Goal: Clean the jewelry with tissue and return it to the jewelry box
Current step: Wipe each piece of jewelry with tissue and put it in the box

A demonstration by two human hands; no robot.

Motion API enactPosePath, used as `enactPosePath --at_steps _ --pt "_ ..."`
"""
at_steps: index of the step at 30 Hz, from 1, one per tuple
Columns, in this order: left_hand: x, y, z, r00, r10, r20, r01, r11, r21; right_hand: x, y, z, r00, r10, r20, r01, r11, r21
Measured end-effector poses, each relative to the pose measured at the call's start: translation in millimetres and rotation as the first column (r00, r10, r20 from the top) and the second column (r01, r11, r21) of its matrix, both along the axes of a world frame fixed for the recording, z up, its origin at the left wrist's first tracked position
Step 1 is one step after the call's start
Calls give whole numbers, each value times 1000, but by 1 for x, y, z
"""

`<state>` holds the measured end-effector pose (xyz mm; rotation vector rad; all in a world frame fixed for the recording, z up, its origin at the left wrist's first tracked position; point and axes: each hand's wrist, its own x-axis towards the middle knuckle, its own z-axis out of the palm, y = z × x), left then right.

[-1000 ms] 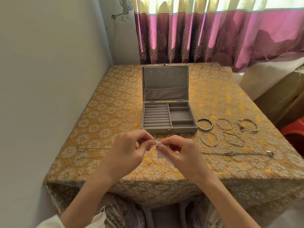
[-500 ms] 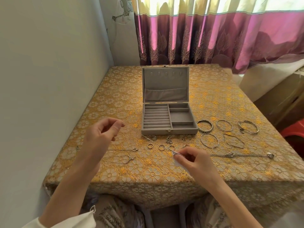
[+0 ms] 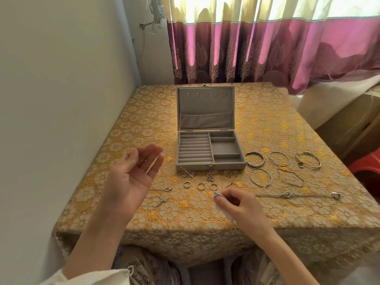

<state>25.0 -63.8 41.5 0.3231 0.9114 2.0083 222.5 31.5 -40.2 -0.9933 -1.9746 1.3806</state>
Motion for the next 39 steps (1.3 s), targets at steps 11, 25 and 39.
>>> enactPosePath --at_steps 11,25,39 --pt "-1 15 20 905 -178 -385 165 984 -67 3 14 -5 968 -237 -83 174 871 -459" --pt "16 74 88 373 -315 -873 59 947 -316 -28 54 101 945 147 -291 -223 943 -248" --pt "-49 170 51 953 -262 -151 231 953 -198 -76 173 104 973 197 -118 -208 975 -84"
